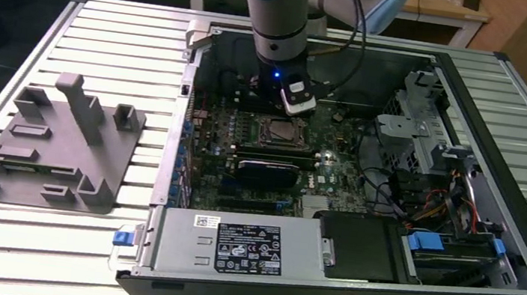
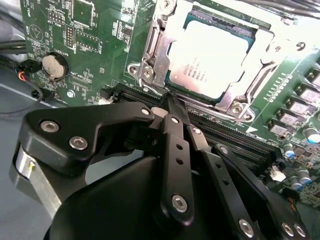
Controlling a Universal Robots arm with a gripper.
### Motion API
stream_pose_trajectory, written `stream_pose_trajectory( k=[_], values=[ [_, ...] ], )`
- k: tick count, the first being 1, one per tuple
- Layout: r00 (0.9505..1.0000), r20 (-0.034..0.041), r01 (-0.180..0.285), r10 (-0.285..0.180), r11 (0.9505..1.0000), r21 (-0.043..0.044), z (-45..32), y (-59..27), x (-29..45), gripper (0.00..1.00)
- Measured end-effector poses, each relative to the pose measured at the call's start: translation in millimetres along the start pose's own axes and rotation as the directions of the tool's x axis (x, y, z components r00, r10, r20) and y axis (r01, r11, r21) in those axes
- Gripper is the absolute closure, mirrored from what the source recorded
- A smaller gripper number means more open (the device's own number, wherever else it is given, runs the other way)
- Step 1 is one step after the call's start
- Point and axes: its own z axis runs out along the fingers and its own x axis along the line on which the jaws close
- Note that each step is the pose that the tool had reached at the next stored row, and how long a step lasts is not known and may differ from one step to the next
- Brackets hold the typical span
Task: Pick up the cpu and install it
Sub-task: 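Install the first cpu locking lever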
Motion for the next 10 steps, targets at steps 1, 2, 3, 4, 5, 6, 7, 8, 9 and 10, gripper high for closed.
stream_pose_trajectory(
  k=[1,2,3,4,5,6,7,8,9,10],
  values=[
    [1.0000,0.0015,0.000,0.000,1.0000,0.0000,0.5,-0.2,0.1,0.89],
    [1.0000,0.0015,0.000,0.000,1.0000,-0.0007,0.6,-0.2,0.2,0.89],
    [1.0000,0.0010,-0.001,0.001,1.0000,-0.0044,0.7,-0.3,0.2,0.89],
    [1.0000,-0.0002,-0.003,0.003,0.9999,-0.0111,0.8,-0.2,0.2,0.89],
    [1.0000,-0.0025,-0.005,0.005,0.9998,-0.0215,0.6,-0.2,0.2,0.89],
    [1.0000,-0.0028,-0.005,0.005,0.9997,-0.0231,0.5,-0.1,0.1,0.89],
    [1.0000,-0.0025,-0.006,0.006,0.9997,-0.0245,-0.4,0.3,-0.1,0.89],
    [1.0000,-0.0025,-0.006,0.006,0.9997,-0.0247,-1.6,0.6,-0.4,0.89],
    [1.0000,-0.0029,-0.006,0.005,0.9997,-0.0239,-3.4,0.8,-0.7,0.89],
    [1.0000,-0.0033,-0.006,0.006,0.9997,-0.0235,-5.4,1.2,-1.1,0.89]
  ],
)
